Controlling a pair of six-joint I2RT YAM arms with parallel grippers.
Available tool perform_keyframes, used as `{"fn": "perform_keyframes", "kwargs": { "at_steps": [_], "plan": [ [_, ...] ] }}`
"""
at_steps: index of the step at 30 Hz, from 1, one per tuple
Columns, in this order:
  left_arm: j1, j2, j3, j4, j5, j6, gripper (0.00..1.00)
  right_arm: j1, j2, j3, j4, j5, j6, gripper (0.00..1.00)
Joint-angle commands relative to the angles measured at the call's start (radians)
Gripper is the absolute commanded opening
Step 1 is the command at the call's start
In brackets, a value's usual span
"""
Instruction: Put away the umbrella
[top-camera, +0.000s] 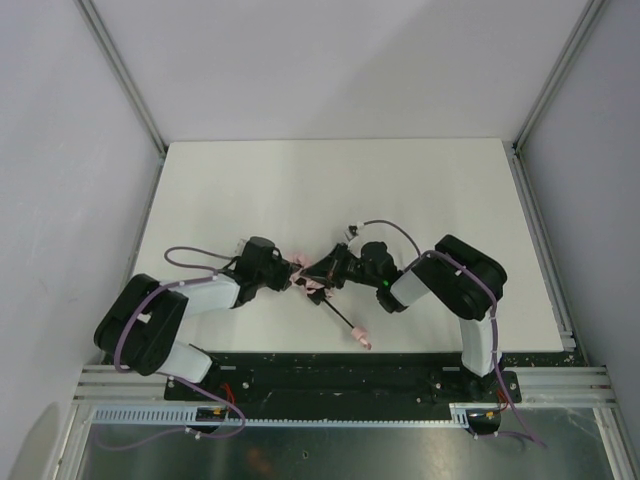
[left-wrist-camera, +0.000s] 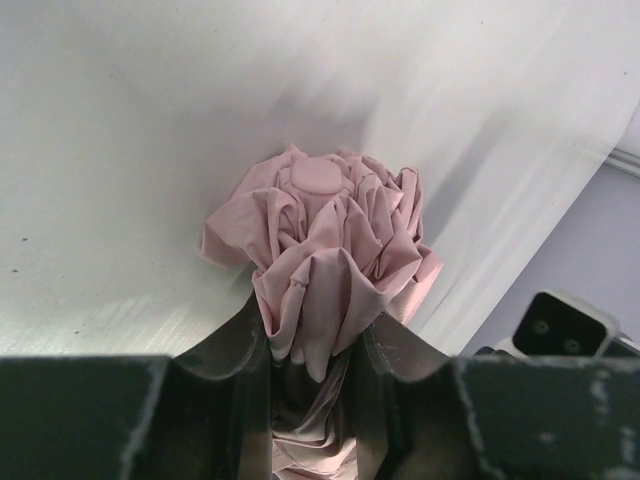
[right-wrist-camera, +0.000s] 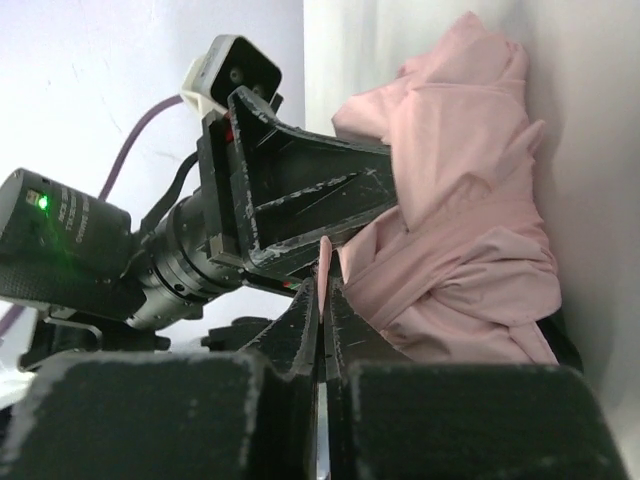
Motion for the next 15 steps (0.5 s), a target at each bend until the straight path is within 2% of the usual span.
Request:
{"fn": "perform_keyframes", "kwargs": {
  "at_steps": [1,8,15],
  "plan": [
    [0.019,0.067,-0.038,-0.157,-0.180,-0.023,0.00,0.144,-0.136,0.008,0.236,-0.355,-0.102,0.00],
    [0.009,0.066,-0.030,-0.161,-0.169,-0.017,0.00,0.186,-0.142,0.018,-0.065,-0.399,-0.362,0.00],
    [-0.003,0.085,-0.005,-0.173,-0.144,-0.007,0.00,0.244,-0.133,0.082,-0.444,-0.270,-0.707,0.00]
  ]
}}
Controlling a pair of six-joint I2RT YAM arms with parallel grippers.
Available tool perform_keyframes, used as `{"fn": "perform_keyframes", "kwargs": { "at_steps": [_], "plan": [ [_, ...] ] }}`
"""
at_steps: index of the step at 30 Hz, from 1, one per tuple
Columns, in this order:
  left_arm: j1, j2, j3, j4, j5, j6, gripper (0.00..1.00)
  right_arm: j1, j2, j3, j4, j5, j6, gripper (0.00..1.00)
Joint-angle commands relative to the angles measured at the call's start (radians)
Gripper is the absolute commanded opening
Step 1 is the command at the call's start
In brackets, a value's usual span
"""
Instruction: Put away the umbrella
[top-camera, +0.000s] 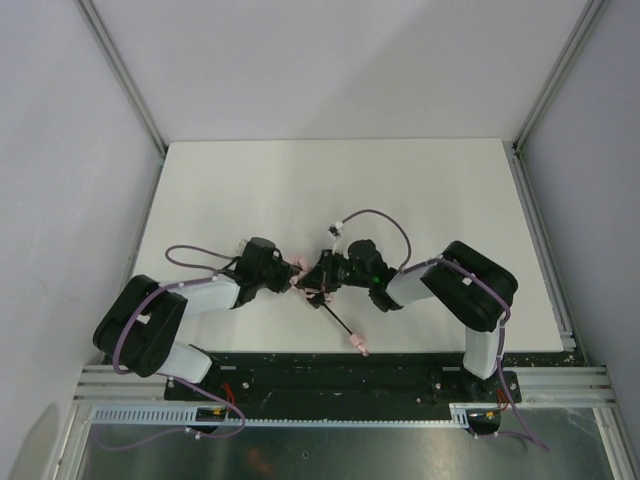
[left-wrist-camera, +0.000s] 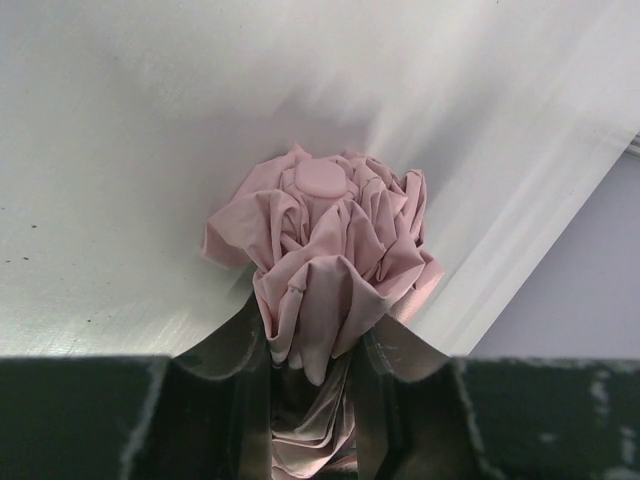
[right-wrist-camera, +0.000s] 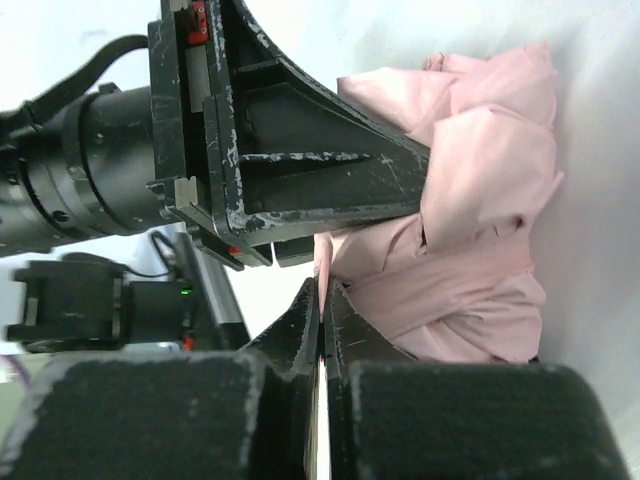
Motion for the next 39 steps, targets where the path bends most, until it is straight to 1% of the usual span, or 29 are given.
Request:
{"fn": "perform_keyframes", "kwargs": {
  "at_steps": [1,7,10,13,16,20,23,25,27,31,36,39],
  "plan": [
    [0.004,0.096,0.000,-0.144,-0.154,-0.032,0.00,0.191,-0.036,0.056,-0.246,-0.241,-0.263,0.00],
    [0.004,0.102,0.007,-0.163,-0.150,-0.016,0.00,0.275,0.004,0.112,-0.441,-0.031,-0.490,0.00],
    [0.010,0.102,0.008,-0.167,-0.145,-0.005,0.00,0.314,-0.004,0.119,-0.528,0.068,-0.564,0.00],
    [0.019,0.105,0.014,-0.173,-0.133,0.010,0.00,0.361,-0.020,0.107,-0.572,0.166,-0.635,0.00],
    [0.032,0.104,0.017,-0.177,-0.121,0.026,0.00,0.365,-0.069,0.037,-0.497,0.158,-0.625,0.00],
    [0.040,0.091,0.011,-0.180,-0.120,0.043,0.00,0.349,-0.174,-0.045,-0.353,0.083,-0.537,0.00],
    [0.044,0.095,0.014,-0.181,-0.113,0.045,0.00,0.342,-0.178,-0.051,-0.300,0.041,-0.527,0.00],
    [0.047,0.104,0.018,-0.184,-0.102,0.047,0.00,0.337,-0.166,-0.046,-0.294,0.019,-0.541,0.00],
    [0.051,0.109,0.021,-0.191,-0.089,0.044,0.00,0.339,-0.160,-0.039,-0.326,0.019,-0.586,0.00],
    [0.059,0.115,0.037,-0.211,-0.073,0.053,0.00,0.356,-0.143,0.003,-0.478,0.074,-0.709,0.00],
    [0.068,0.123,0.087,-0.260,-0.070,0.096,0.00,0.380,-0.094,0.068,-0.638,0.195,-0.830,0.00],
    [0.069,0.140,0.118,-0.287,-0.069,0.107,0.00,0.408,-0.071,0.106,-0.699,0.271,-0.883,0.00]
  ]
}}
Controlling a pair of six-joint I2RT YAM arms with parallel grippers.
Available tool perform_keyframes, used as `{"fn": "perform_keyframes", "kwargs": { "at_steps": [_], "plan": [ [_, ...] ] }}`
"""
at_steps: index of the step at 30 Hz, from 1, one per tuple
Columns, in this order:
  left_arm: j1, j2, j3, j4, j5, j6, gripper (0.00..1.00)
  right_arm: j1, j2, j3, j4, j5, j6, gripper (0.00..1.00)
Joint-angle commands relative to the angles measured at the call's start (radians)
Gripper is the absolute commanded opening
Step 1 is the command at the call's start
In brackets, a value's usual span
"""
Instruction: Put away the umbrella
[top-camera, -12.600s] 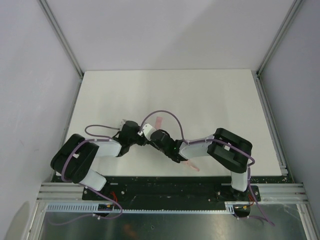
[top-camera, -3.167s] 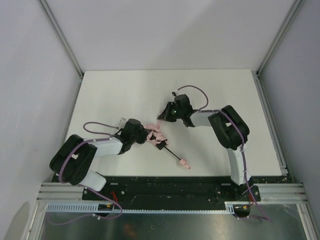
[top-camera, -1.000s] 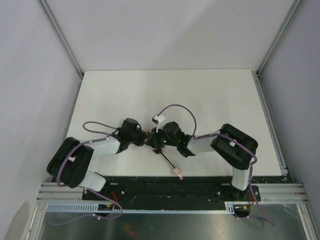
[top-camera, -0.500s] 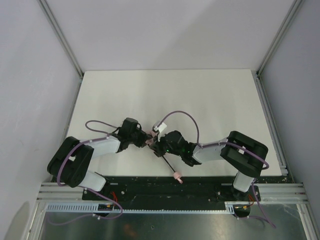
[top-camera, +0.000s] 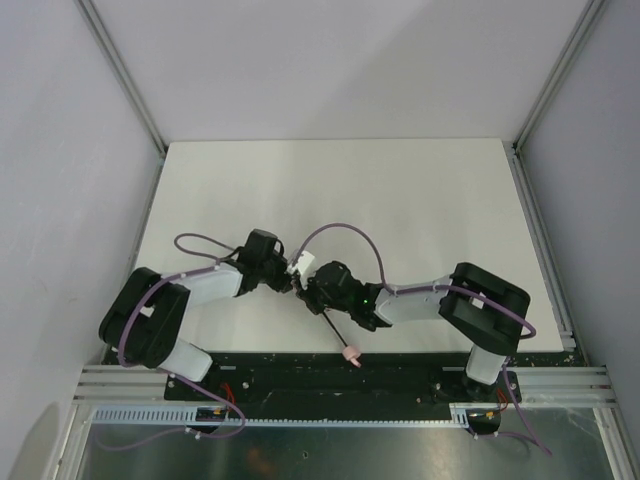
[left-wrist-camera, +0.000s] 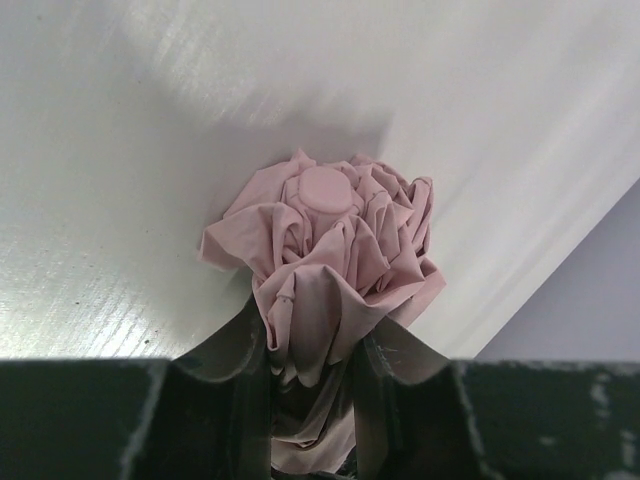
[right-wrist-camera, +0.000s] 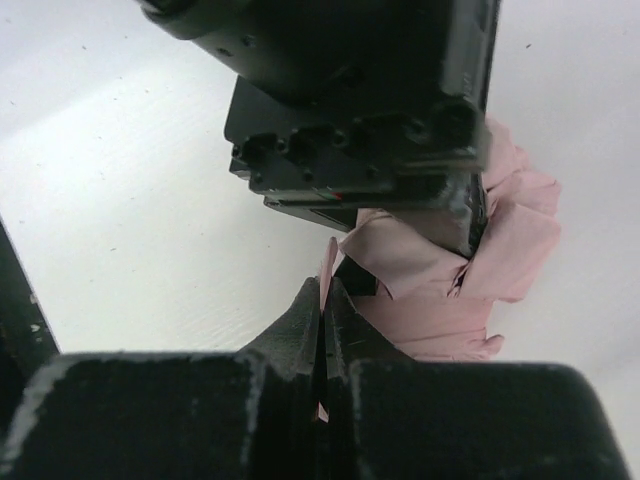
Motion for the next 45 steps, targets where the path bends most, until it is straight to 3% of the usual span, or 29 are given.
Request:
{"fn": "perform_keyframes", "kwargs": {
  "at_steps": [1,10,21,35,40,45],
  "plan": [
    [0.042,0.101,0.032,-0.146,-0.200,-0.015,0.00,0.151,0.080,0.032,-0.294,-0.130,-0.065,0.00],
    [0.046,0.109,0.064,-0.174,-0.203,0.021,0.00,0.184,0.260,0.119,-0.435,0.144,-0.099,0.00],
    [0.073,0.176,0.117,-0.190,-0.167,0.099,0.00,0.163,0.343,0.154,-0.562,0.169,-0.037,0.00],
    [0.093,0.265,0.265,-0.333,-0.171,0.218,0.00,0.220,0.476,0.278,-0.759,0.428,-0.150,0.00],
    [0.092,0.260,0.285,-0.361,-0.191,0.243,0.00,0.221,0.464,0.287,-0.790,0.449,-0.127,0.00],
    [0.097,0.272,0.289,-0.364,-0.192,0.257,0.00,0.181,0.439,0.278,-0.764,0.286,-0.105,0.01]
  ]
}}
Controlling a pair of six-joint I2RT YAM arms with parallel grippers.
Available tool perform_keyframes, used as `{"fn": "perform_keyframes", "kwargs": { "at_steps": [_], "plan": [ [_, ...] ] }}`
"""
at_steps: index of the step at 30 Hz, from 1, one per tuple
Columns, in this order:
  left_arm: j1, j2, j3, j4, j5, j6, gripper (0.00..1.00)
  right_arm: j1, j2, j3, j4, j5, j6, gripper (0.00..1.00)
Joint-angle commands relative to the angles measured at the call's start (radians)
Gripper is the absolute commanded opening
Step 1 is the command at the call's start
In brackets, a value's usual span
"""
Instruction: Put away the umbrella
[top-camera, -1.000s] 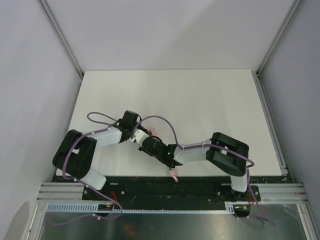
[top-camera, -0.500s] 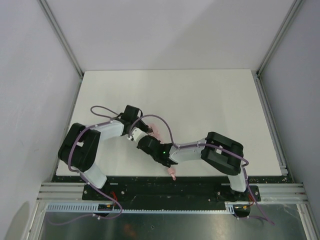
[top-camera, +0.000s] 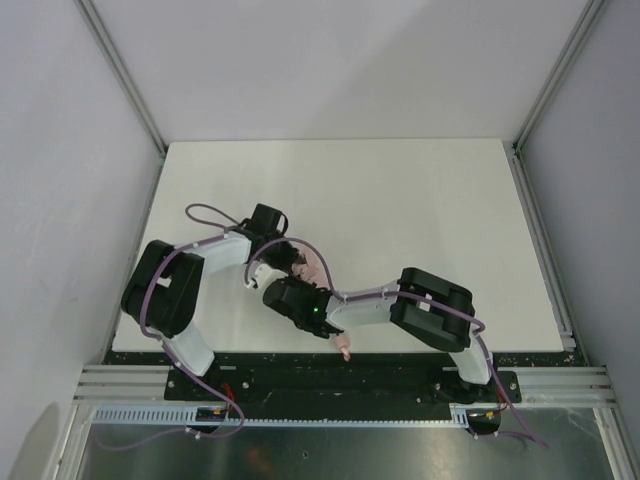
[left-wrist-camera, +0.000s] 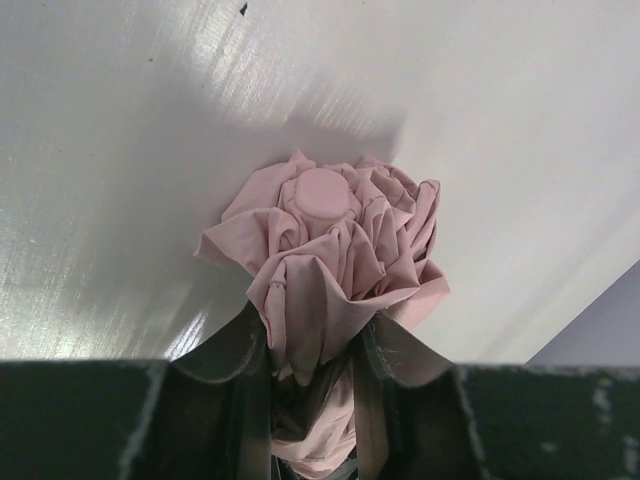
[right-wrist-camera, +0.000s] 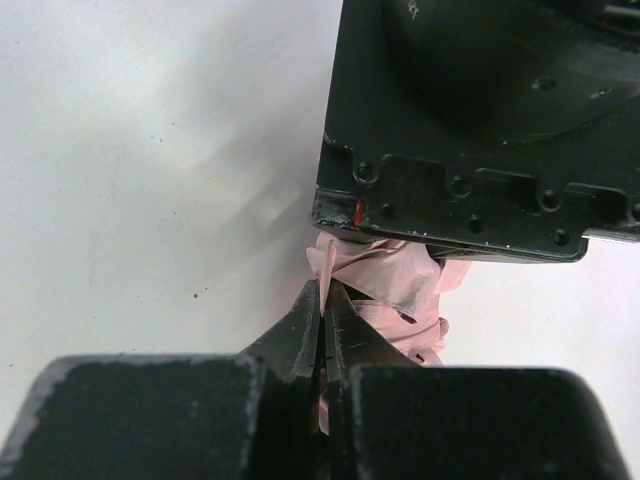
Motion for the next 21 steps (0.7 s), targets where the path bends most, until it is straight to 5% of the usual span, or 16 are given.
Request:
{"fn": "perform_keyframes", "kwargs": {
  "at_steps": [1,8,13,21],
  "plan": [
    [0.031,0.083,-0.014,-0.113,-0.239,0.028,0.00,0.001,0.121,-0.120,-0.396,-0.427,0.136,0.02],
    [0.045,0.059,-0.008,-0.114,-0.240,0.034,0.00,-0.090,0.084,-0.163,-0.329,-0.697,0.185,0.08],
    [0.058,0.054,-0.004,-0.117,-0.240,0.040,0.00,-0.143,0.056,-0.194,-0.284,-0.720,0.230,0.06],
    [0.057,0.049,-0.011,-0.116,-0.237,0.035,0.00,-0.257,-0.105,-0.226,-0.220,-0.937,0.394,0.50]
  ]
}}
